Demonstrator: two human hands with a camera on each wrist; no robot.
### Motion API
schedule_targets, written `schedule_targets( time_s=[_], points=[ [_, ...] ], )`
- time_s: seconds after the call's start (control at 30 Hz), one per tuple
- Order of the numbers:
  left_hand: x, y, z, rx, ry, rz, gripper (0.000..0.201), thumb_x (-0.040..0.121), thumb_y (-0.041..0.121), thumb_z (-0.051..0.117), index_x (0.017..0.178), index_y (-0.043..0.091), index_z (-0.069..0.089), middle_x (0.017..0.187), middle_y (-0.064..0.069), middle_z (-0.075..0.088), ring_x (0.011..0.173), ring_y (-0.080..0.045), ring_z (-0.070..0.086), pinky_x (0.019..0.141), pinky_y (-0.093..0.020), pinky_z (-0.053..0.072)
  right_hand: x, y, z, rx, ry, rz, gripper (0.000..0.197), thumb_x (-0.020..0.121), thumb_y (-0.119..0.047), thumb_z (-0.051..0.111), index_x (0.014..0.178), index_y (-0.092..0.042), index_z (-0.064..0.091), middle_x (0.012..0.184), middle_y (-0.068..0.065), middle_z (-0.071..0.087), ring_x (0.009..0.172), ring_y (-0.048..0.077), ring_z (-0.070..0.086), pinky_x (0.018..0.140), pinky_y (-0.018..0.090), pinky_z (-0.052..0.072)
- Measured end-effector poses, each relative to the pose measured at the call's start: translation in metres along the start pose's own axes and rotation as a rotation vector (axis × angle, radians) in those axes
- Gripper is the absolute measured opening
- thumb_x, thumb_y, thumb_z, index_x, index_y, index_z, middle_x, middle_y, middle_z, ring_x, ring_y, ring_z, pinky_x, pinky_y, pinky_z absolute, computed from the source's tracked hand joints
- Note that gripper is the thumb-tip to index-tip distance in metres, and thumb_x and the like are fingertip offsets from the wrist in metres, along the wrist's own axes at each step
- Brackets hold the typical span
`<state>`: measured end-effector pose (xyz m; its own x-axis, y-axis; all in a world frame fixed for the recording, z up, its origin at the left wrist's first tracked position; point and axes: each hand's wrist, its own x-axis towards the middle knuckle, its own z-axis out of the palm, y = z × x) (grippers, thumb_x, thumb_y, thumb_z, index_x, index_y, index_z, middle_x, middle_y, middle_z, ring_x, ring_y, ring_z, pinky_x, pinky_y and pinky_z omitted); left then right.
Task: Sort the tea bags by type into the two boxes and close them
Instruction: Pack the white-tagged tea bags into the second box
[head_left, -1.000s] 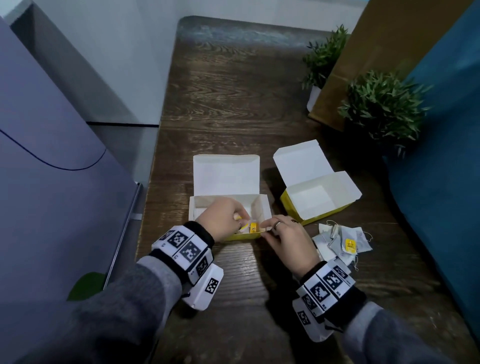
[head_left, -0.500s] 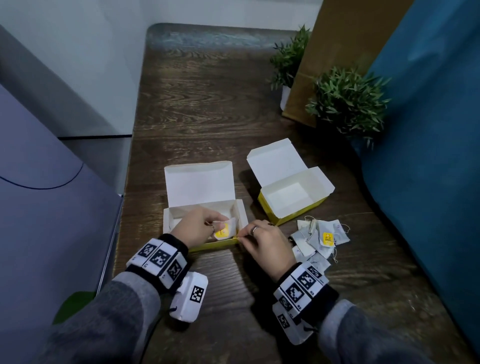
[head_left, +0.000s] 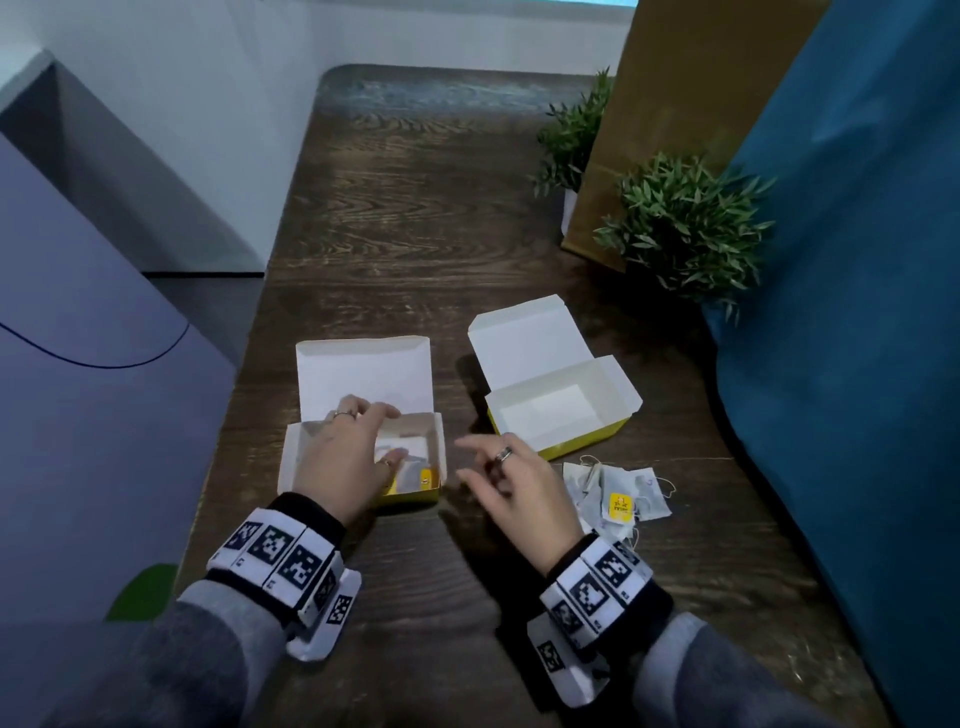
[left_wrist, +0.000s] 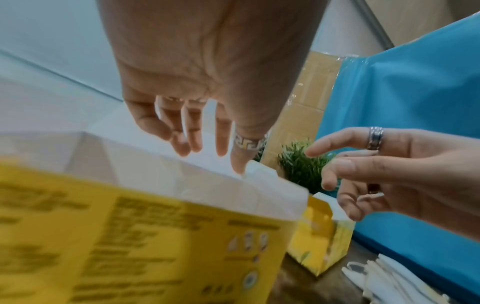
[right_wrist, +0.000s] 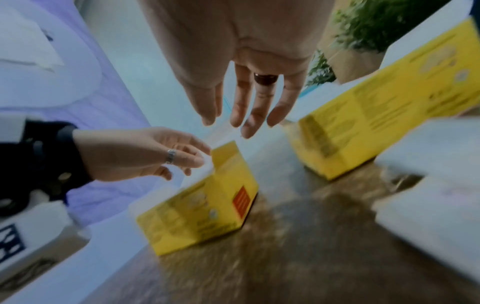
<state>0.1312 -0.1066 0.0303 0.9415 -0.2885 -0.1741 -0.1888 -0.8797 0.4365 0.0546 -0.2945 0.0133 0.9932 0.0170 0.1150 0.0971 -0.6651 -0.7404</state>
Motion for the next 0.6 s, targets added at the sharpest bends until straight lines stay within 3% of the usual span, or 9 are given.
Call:
schedule_targets(
  time_s=[0.13, 0.23, 0.37, 0.4, 0.47, 0.53, 0.6],
  points=[
    [-0.011, 0.041, -0.003, -0.18, 0.196, 0.12, 0.025, 0.086, 0.018, 0.059, 0.111, 0.021, 0.058, 0.106, 0.0, 0.052, 0.092, -0.018, 0.053, 0.082, -0.033, 0.046, 0.006, 0.025, -0.057, 0.035, 0.136, 0.073, 0.015, 0.089, -0.019, 0.059, 0.103, -0.02, 0.065, 0.091, -0.017, 0.054, 0.07, 0.011, 0.055, 0.071, 0.022, 0.049],
    [-0.014, 0.074, 0.016, -0.261, 0.134, 0.237, 0.021, 0.086, 0.016, 0.059, 0.106, 0.02, 0.062, 0.101, 0.004, 0.053, 0.09, -0.014, 0.054, 0.081, -0.028, 0.045, 0.006, 0.056, -0.1, -0.049, 0.115, 0.202, 0.011, 0.088, -0.016, 0.06, 0.097, -0.021, 0.064, 0.094, -0.007, 0.056, 0.07, 0.006, 0.055, 0.071, 0.018, 0.046],
    [-0.01, 0.106, 0.051, -0.242, 0.008, 0.273, 0.026, 0.088, 0.019, 0.055, 0.114, 0.022, 0.059, 0.114, 0.004, 0.053, 0.1, -0.015, 0.055, 0.088, -0.028, 0.045, -0.006, 0.099, -0.128, -0.15, -0.101, 0.343, 0.01, 0.085, -0.014, 0.064, 0.085, -0.024, 0.062, 0.088, -0.002, 0.055, 0.072, -0.002, 0.051, 0.066, 0.012, 0.035],
    [-0.009, 0.113, 0.059, -0.226, -0.007, 0.277, 0.026, 0.089, 0.02, 0.053, 0.114, 0.023, 0.059, 0.113, 0.004, 0.054, 0.1, -0.014, 0.055, 0.087, -0.028, 0.046, -0.01, 0.108, -0.129, -0.166, -0.163, 0.368, 0.009, 0.084, -0.016, 0.065, 0.086, -0.025, 0.063, 0.086, -0.006, 0.052, 0.072, -0.001, 0.05, 0.068, 0.012, 0.036],
    [-0.008, 0.123, 0.074, -0.23, -0.026, 0.29, 0.023, 0.089, 0.022, 0.051, 0.11, 0.023, 0.061, 0.108, 0.005, 0.057, 0.099, -0.014, 0.057, 0.085, -0.031, 0.048, -0.017, 0.121, -0.127, -0.164, -0.274, 0.395, 0.017, 0.082, -0.024, 0.069, 0.099, -0.025, 0.065, 0.088, -0.013, 0.047, 0.083, 0.006, 0.053, 0.082, 0.016, 0.042],
    [-0.006, 0.131, 0.089, -0.195, -0.083, 0.296, 0.024, 0.09, 0.023, 0.051, 0.112, 0.023, 0.06, 0.11, 0.004, 0.057, 0.104, -0.015, 0.055, 0.087, -0.033, 0.047, -0.021, 0.13, -0.121, -0.141, -0.36, 0.412, 0.041, 0.078, -0.033, 0.073, 0.116, -0.026, 0.06, 0.099, -0.009, 0.046, 0.101, 0.012, 0.051, 0.095, 0.027, 0.042],
    [-0.004, 0.135, 0.104, -0.078, -0.191, 0.274, 0.036, 0.089, 0.028, 0.053, 0.125, 0.024, 0.052, 0.123, 0.002, 0.052, 0.116, -0.019, 0.047, 0.094, -0.03, 0.041, -0.022, 0.136, -0.112, -0.158, -0.417, 0.427, 0.052, 0.074, -0.037, 0.076, 0.121, -0.026, 0.057, 0.11, -0.004, 0.046, 0.109, 0.015, 0.044, 0.099, 0.031, 0.038]
  ],
)
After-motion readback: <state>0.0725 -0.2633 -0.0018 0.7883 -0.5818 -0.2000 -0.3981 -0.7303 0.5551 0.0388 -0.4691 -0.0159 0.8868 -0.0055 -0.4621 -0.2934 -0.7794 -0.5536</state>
